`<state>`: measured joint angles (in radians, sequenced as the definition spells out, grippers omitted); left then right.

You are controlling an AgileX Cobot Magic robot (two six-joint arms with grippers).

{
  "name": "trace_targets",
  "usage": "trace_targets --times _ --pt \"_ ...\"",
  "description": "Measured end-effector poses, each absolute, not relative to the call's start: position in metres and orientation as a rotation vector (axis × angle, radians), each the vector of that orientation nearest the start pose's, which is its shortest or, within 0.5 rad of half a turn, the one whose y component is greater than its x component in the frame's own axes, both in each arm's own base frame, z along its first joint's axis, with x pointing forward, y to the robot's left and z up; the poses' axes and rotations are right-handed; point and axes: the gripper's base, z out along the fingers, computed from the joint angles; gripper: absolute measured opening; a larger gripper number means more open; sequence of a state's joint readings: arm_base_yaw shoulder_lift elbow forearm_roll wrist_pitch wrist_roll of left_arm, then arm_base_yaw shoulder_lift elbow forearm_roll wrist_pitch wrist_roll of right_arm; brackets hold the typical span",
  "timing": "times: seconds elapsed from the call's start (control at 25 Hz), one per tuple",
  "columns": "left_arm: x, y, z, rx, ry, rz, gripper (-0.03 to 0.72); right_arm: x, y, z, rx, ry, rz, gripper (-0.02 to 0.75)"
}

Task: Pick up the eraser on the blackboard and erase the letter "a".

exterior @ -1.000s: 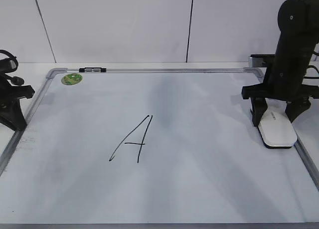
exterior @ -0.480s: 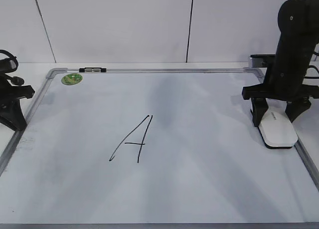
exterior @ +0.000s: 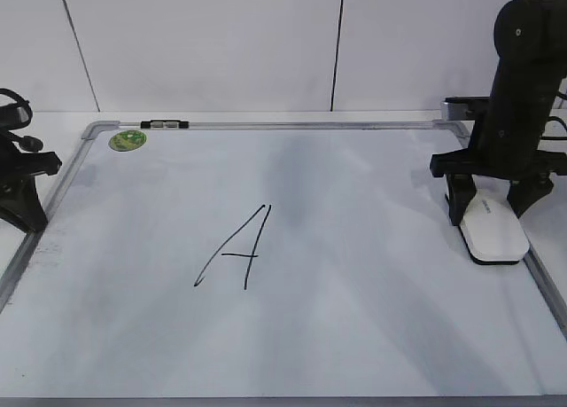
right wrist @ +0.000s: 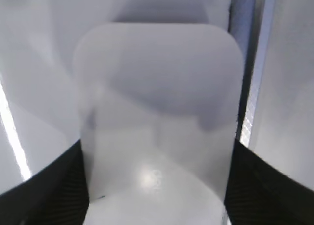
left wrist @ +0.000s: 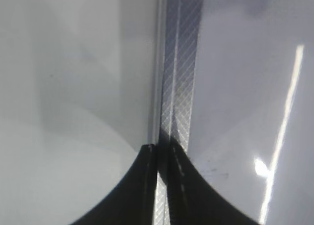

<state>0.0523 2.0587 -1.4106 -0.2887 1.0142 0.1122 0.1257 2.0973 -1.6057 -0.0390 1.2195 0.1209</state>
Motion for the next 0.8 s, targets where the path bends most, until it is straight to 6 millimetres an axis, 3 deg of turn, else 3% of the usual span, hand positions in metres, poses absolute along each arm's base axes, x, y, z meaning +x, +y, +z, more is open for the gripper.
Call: trace_targets --times 0.24,0.56,0.64,0.8 --pt "0.3923 -0.0015 0.1513 -0.146 3.099 -0.381 0.029 0.4072 0.0479 0.1752 -0.041 3.197 -0.072 0.661" --pt "0.3922 -0.0017 0.1513 -0.147 3.101 -0.384 0.048 0.4073 0.0469 0.1753 -0.039 3.196 -0.075 0.672" --pt "0.3919 -0.0017 0.1506 -0.152 3.107 -0.386 0.086 0.4073 0.0469 0.1753 -0.039 3.196 -0.075 0.672" --pt "0.3915 0.0001 0.1502 -0.166 3.114 -0.354 0.253 0.4073 0.0469 0.1753 -0.043 3.196 -0.075 0.671"
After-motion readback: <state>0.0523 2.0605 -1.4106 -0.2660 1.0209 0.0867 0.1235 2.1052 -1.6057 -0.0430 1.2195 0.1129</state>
